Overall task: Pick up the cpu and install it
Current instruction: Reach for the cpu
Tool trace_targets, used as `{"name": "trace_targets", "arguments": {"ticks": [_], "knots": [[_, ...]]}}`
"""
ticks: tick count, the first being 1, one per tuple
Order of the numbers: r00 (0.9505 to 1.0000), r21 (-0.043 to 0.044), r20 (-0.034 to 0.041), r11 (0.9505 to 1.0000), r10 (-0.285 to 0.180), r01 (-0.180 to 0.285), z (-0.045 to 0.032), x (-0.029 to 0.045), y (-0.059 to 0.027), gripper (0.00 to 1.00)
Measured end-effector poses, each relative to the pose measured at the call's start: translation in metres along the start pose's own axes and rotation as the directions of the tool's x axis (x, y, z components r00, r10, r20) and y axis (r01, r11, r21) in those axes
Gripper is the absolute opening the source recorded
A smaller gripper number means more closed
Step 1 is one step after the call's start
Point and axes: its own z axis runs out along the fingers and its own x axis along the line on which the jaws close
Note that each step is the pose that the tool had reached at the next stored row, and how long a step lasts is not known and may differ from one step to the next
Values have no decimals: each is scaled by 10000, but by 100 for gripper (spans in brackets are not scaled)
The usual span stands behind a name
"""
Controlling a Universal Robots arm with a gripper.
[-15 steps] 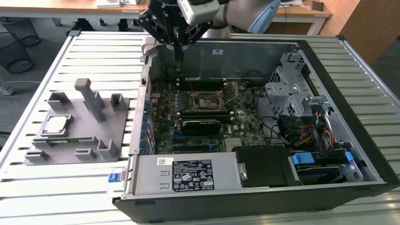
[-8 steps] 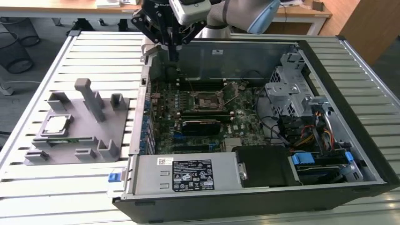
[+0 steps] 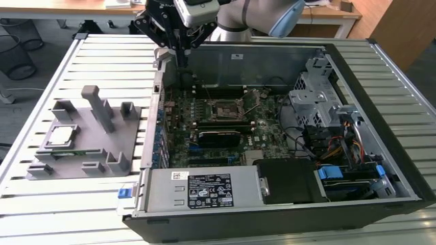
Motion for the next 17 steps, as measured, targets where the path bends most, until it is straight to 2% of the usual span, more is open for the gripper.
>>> {"name": "trace_targets", "arguments": {"ticks": [5, 17], "knots": [[10000, -1, 1, 10000, 0, 0, 1, 52, -4, 11], [10000, 0, 0, 10000, 0, 0, 4, 117, -9, 11]]}}
